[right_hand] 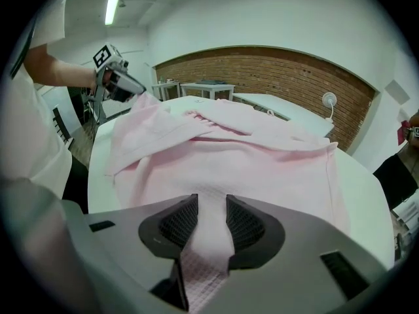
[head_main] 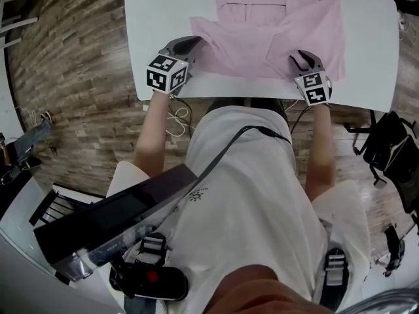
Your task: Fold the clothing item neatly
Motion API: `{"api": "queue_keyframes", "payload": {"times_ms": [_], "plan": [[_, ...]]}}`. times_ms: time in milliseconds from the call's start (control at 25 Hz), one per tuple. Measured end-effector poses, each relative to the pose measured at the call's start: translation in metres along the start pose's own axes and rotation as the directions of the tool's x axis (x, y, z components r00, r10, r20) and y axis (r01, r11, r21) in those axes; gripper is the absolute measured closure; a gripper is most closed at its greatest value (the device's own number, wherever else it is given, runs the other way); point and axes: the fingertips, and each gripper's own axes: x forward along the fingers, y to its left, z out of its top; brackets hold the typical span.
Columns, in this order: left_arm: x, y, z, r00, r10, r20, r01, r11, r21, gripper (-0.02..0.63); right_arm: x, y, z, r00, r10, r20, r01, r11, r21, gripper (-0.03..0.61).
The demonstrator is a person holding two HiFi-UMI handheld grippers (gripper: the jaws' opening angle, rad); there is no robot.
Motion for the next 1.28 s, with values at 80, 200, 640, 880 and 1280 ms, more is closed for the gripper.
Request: {"api": "queue_keyframes", "payload": {"times_ms": [80,200,640,880,1280], "plan": [[-0.011,0.000,0.035,0.997,-0.028,0.073,0.031,0.999,-0.037,0.595,0.003,0.000,-0.003,1.000,-0.005,-0.015,0.005,1.000,-0.001,0.442],[-0.017,0.010,0.086,0.985,-0.055,0.161,0.066,0.996,-0.059,0.595,0.007,0.000,-0.008,1.000,-0.009,-0.029,0.010,1.000,0.011,0.442],[0.056,0.125,0.148,0.996,0.003,0.086,0.006,0.995,-0.105,0.595,0.006,-0.001,-0.007,0.999,-0.017,-0.033,0.019,0.999,0.050,0.442],[0.115,0.172,0.117,0.997,0.043,-0.060,-0.053,0.980,-0.190,0.595,0.008,-0.002,-0.007,0.999,-0.007,-0.052,0.008,1.000,0.027,0.442],[0.131,0.187,0.115,0.989,0.146,-0.016,-0.146,0.986,-0.083,0.386,0.009,0.029,0.095,0.990,0.074,0.119,-0.057,0.988,-0.141,0.442]]}}
